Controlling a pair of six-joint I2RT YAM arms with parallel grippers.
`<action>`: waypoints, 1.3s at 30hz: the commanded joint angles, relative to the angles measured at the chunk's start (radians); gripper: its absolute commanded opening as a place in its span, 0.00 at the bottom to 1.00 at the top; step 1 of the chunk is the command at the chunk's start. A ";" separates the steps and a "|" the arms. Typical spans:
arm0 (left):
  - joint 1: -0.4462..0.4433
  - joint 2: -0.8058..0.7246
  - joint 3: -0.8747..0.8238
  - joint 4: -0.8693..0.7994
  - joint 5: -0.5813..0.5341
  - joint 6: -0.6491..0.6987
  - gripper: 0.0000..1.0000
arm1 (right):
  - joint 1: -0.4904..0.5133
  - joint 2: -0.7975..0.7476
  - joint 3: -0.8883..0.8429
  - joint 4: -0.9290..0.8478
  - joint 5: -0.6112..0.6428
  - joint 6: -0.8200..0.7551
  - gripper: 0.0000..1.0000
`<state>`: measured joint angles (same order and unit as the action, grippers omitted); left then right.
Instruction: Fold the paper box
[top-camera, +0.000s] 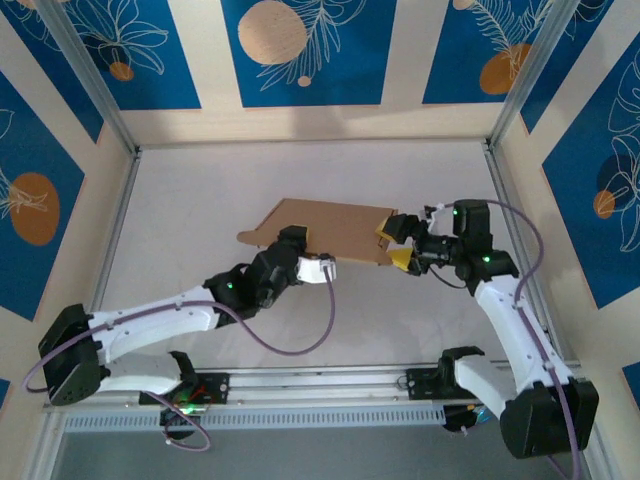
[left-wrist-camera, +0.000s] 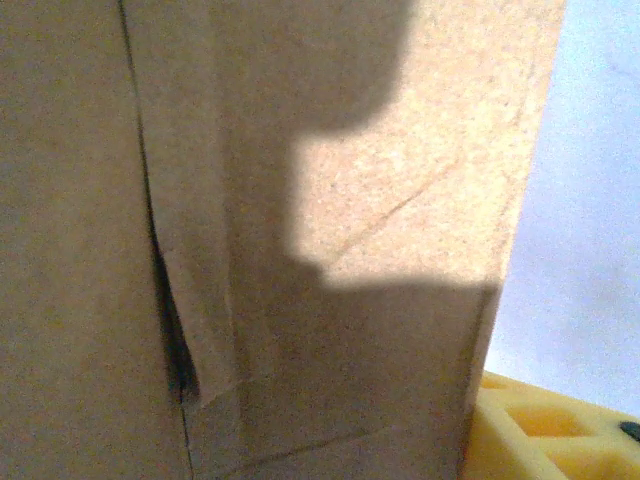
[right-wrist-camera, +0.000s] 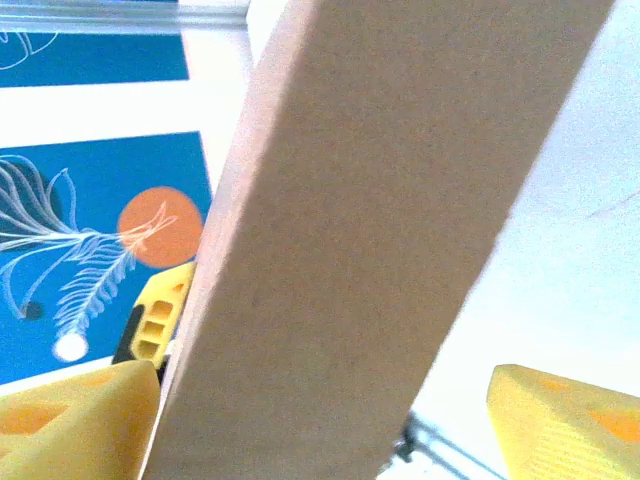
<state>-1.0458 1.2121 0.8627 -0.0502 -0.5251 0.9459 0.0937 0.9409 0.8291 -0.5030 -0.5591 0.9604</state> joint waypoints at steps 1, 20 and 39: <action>-0.006 -0.014 0.157 -0.469 0.129 -0.199 0.59 | -0.008 -0.057 0.113 -0.313 0.235 -0.233 0.85; 0.028 0.234 0.514 -0.990 0.551 -0.415 0.50 | 0.256 -0.150 0.243 -0.494 0.479 -0.673 0.55; 0.078 0.253 0.390 -0.817 0.581 -0.426 0.48 | 0.459 0.157 0.283 -0.524 0.659 -0.637 0.20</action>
<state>-0.9752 1.4620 1.2636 -0.8997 0.0433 0.5205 0.5507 1.0733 1.0946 -1.0069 0.1009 0.3138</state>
